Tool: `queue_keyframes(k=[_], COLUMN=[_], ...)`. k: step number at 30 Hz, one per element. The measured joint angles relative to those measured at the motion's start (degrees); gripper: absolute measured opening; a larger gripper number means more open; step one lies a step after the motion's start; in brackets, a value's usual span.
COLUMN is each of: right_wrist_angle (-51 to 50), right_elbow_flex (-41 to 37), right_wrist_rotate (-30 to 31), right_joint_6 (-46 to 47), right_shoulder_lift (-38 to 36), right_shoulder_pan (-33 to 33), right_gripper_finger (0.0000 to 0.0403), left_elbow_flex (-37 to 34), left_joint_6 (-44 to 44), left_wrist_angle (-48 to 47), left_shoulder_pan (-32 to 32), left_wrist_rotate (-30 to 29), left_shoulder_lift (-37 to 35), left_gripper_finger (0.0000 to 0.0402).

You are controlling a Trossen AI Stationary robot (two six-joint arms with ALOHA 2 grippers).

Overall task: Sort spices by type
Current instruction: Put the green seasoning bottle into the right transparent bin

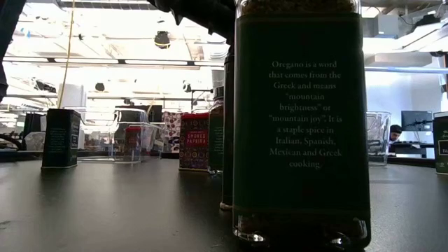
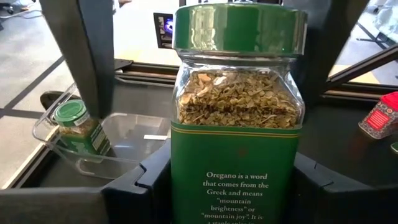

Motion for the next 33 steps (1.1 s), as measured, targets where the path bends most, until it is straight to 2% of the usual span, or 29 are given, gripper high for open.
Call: queue_keyframes(k=[6,9,20,28,33], right_wrist_angle=[0.49,0.59,0.48,0.45,-0.04], right_elbow_flex=[0.02,0.02,0.02,0.02,0.02], right_wrist_rotate=[0.02,0.02,0.57,0.60,-0.01], right_joint_6=[-0.13,-0.26,0.09,-0.06,-0.43], right_shoulder_lift=[0.59,0.53,0.56,0.56,0.56], right_shoulder_pan=[0.79,0.82,2.08,2.17,2.17], right_gripper_finger=[0.0384,0.0368,0.0223,0.0223,0.0223], left_elbow_flex=[0.00,0.00,0.00,0.00,0.00], left_joint_6=[0.25,0.26,-0.13,-0.16,-2.75], left_wrist_angle=[0.07,0.17,0.12,0.10,0.06], left_shoulder_pan=[0.00,0.00,0.02,0.02,0.00], left_wrist_rotate=[-0.02,-0.02,-1.05,-1.40,-1.41], left_shoulder_lift=[0.00,0.00,-0.02,-0.02,-0.02], left_gripper_finger=[0.0194,0.0194,0.0194,0.0197,0.0219])
